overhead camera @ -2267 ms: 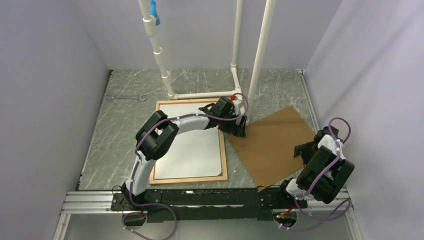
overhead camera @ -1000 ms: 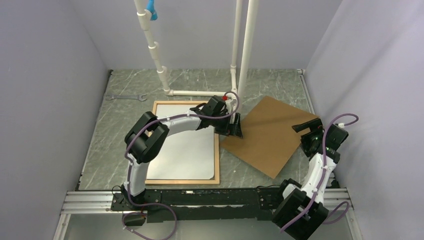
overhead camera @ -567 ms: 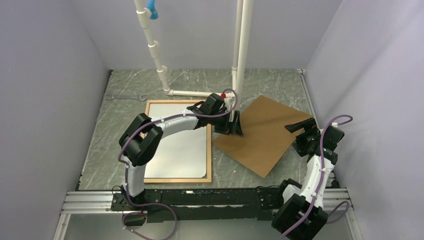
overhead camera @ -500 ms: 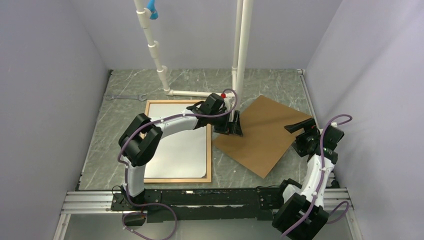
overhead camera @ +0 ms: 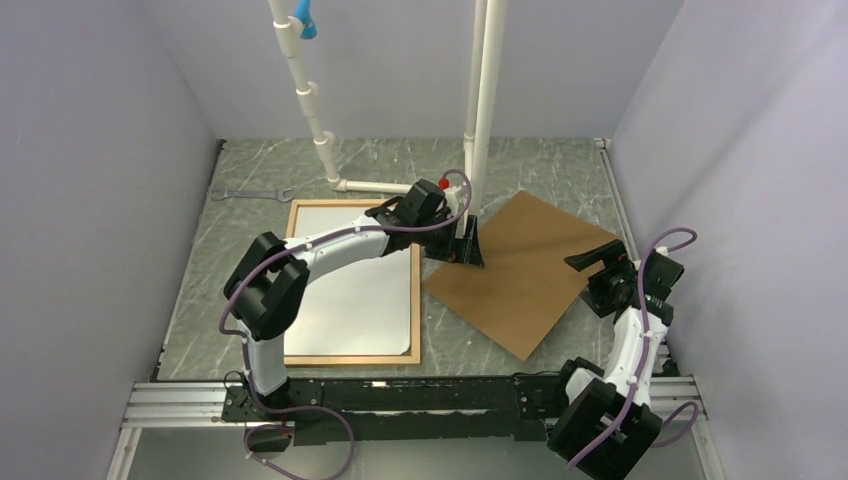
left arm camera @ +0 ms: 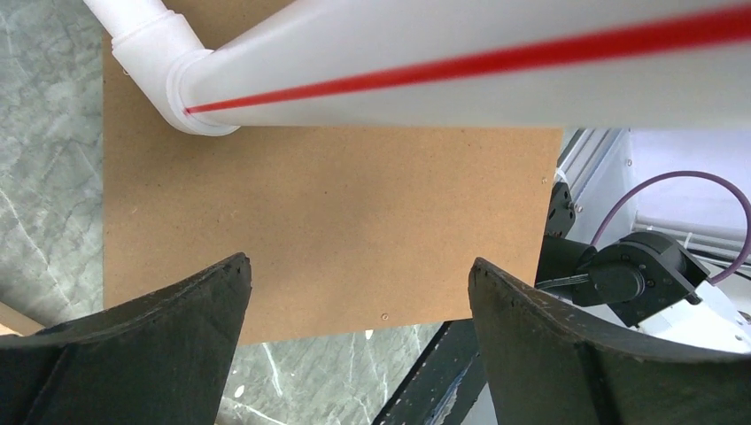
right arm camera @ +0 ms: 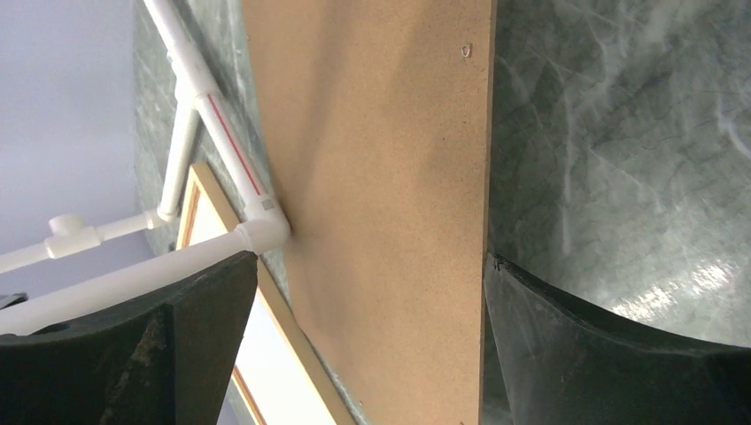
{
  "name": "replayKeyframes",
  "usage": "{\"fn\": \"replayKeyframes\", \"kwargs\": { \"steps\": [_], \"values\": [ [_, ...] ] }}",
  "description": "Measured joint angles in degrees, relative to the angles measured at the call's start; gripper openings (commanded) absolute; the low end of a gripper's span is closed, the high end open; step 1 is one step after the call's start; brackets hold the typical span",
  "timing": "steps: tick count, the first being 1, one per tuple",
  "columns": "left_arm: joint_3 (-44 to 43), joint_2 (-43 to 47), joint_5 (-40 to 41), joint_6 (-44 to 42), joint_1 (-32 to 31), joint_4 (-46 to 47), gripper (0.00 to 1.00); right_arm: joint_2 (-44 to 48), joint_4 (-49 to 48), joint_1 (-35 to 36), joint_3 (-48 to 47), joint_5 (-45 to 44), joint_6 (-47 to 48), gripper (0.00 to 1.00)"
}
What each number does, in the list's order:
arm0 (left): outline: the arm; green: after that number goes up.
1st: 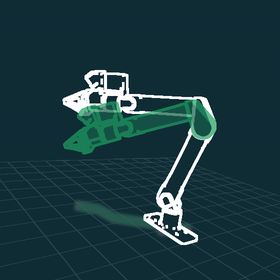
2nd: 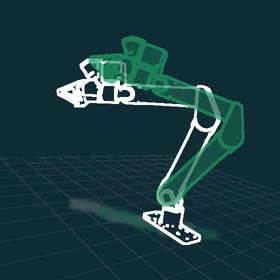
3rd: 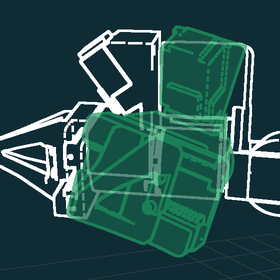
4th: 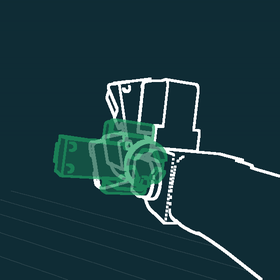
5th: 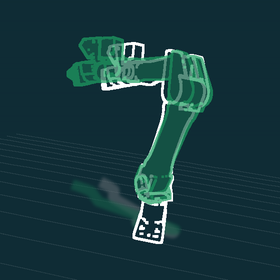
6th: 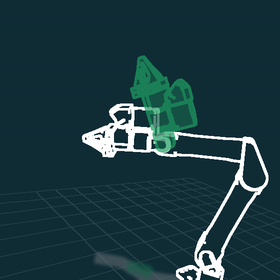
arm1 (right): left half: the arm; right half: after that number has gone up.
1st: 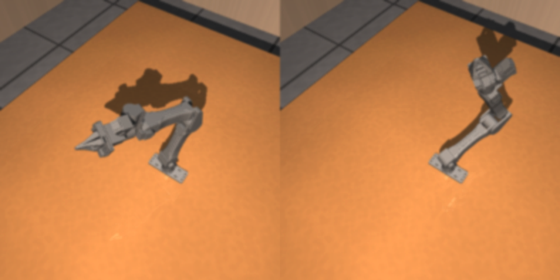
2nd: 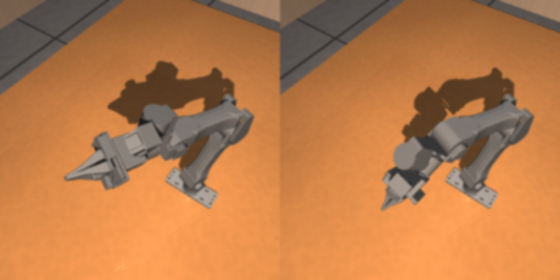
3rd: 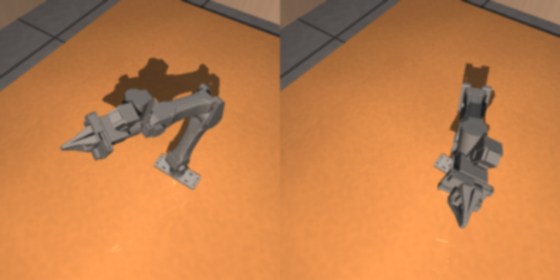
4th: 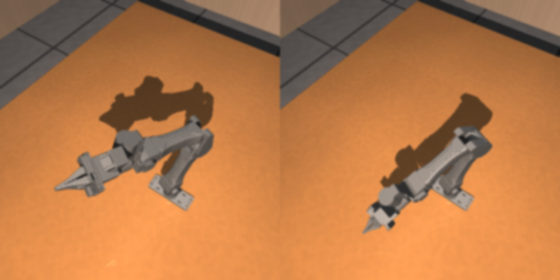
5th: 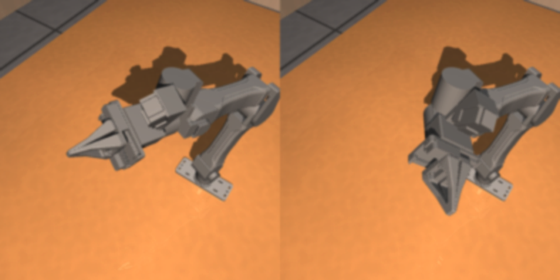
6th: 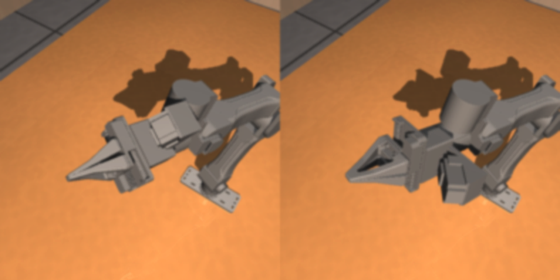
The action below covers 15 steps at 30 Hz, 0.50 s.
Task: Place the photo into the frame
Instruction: Pick up the photo frame item at the center of the board.
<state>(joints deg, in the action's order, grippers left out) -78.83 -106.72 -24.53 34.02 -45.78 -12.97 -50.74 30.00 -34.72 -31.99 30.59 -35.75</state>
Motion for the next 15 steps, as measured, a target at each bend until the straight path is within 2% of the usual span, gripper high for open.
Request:
{"fn": "replayKeyframes", "kwargs": {
  "steps": [5,15],
  "values": [
    [0.9,1.1,0.0,-0.7,0.4,0.0,0.96,2.3,-4.0,0.0,1.6,3.0,-2.0,0.97],
    [5.3,9.5,0.3,-2.6,0.4,-1.8,0.97,5.4,-14.9,0.5,2.3,14.2,-9.9,0.89]
  ]
}}
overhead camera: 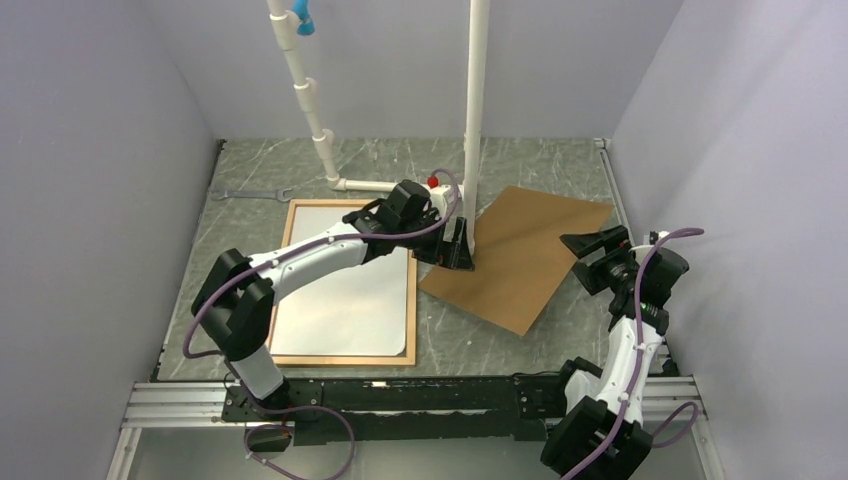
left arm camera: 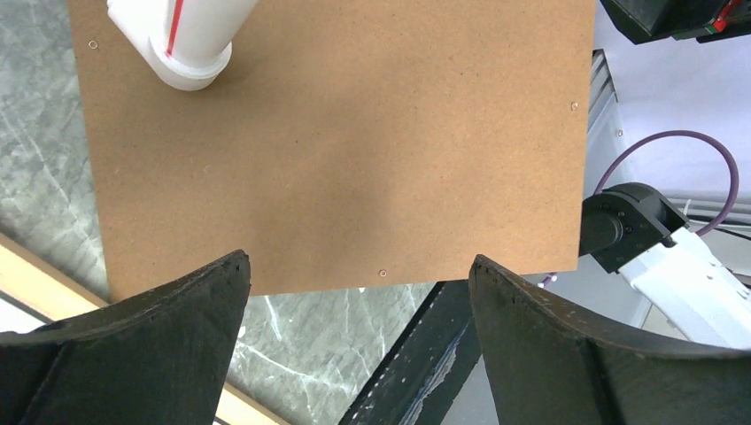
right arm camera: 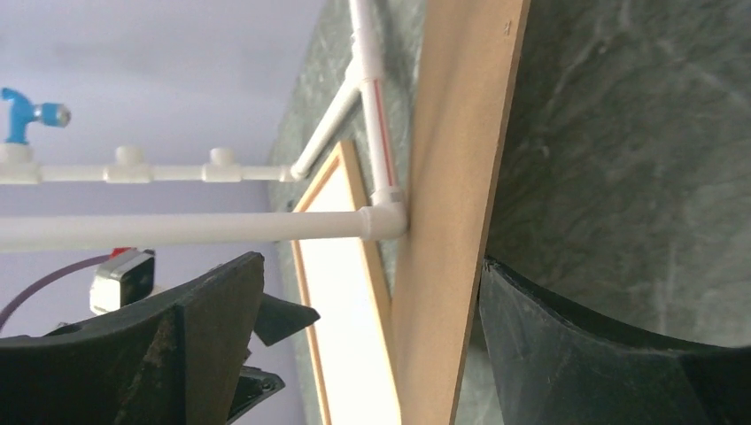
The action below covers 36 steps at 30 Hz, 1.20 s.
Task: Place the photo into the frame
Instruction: Pick up the photo frame item at the center of the board.
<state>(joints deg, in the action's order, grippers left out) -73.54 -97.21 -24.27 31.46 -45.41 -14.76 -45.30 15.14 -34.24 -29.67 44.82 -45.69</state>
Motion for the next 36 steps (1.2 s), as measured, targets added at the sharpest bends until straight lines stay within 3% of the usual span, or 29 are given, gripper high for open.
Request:
{"fn": "replayKeyframes", "kwargs": {
  "steps": [4,8,12,19,36],
  "values": [
    [1.5,2.1,1.1,-0.6,0.0,-0.7,0.97,-0.6,-0.7,0.5,-0.3,2.1,-1.5,0.89],
    [2.1,2.6,2.6,-1.0,0.2,-2.6,0.97,-0.8,-0.1,0.6,-0.7,1.9,-1.3,0.75],
    [2.3,2.8,3.7,-1.4,0.9,-4.0,0.97,-0.5,-0.3,0.6,-0.5,1.4,-2.0,0.40],
    [6.3,8.6,5.9,-1.3,2.1,-5.1,0.98,-0.4,-0.7,0.7,0.0,-0.3,-4.1,0.02],
    [17.6,21.3,8.7,4.8,2.5,-4.5,0.98,-1.2,15.7,1.0,-22.0,-4.6,3.0,0.00]
  ]
}}
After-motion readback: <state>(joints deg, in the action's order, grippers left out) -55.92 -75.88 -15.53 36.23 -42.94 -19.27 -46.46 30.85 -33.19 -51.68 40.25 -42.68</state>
